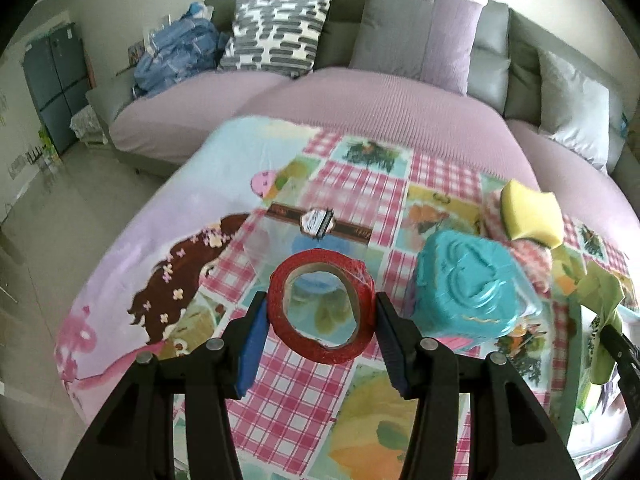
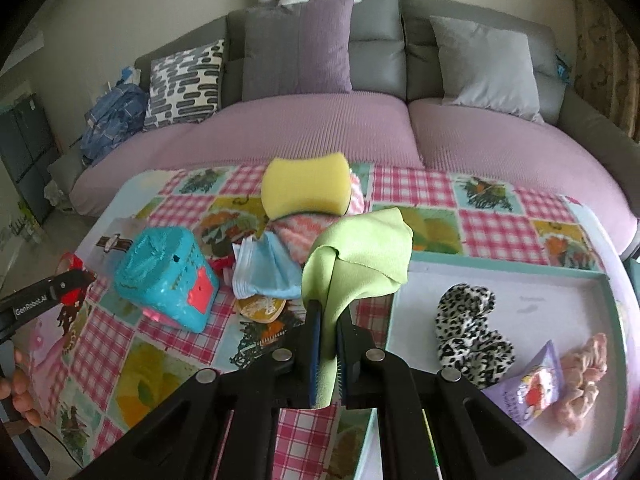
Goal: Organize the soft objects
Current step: 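Carry the green cloth and red tape roll over the tray and open both tools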
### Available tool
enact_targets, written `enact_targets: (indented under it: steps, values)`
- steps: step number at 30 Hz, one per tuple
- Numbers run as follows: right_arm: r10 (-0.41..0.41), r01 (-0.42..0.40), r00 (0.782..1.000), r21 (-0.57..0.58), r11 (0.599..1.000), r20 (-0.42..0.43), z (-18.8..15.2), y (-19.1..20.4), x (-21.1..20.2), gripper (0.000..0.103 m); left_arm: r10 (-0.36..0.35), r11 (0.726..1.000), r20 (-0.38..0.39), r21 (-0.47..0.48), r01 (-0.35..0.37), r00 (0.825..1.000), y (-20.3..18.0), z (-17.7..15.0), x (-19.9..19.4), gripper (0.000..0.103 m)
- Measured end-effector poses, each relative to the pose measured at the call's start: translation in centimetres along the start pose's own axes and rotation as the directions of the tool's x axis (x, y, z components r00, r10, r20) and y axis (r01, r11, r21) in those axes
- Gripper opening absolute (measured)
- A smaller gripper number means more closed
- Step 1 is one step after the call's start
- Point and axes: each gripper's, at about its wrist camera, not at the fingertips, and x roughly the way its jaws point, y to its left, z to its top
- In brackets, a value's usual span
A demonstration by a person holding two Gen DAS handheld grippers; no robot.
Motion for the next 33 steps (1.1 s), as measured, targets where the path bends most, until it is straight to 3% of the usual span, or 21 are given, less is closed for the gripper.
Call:
enact_targets:
  steps: [7,15,24,33]
  values:
    - [-0.007,0.007,0.999,0.010,1.000,0.040,0.4,-1.2,-1.6,0.007,-0.032,0.999,0.048,0.036,0.031,0.998,-1.9,0.4,-2.0,0.053]
    - [-0.043,0.036,0.993,0.060,0.998,0.114,1.2,-4.7,-4.4,0.007,-0.118,0.984,0.067,0.142,0.108,0.991,-7.8,0.8,-4.1,0.053]
    - [-0.153,0.124,0.978,0.197,0.973,0.143,0.8,-12.0,-7.1,0.007,-0.247,0.921,0.060,0.324,0.215,0.967,-17.3,0.8,-6.8,0.053]
    - [-0.244,0.204,0.964,0.292,0.935,0.109,-0.6,-18.1,-8.0,0.007,-0.325,0.830,-0.052,0.462,0.312,0.944,-26.8,-1.2,-5.8,0.053]
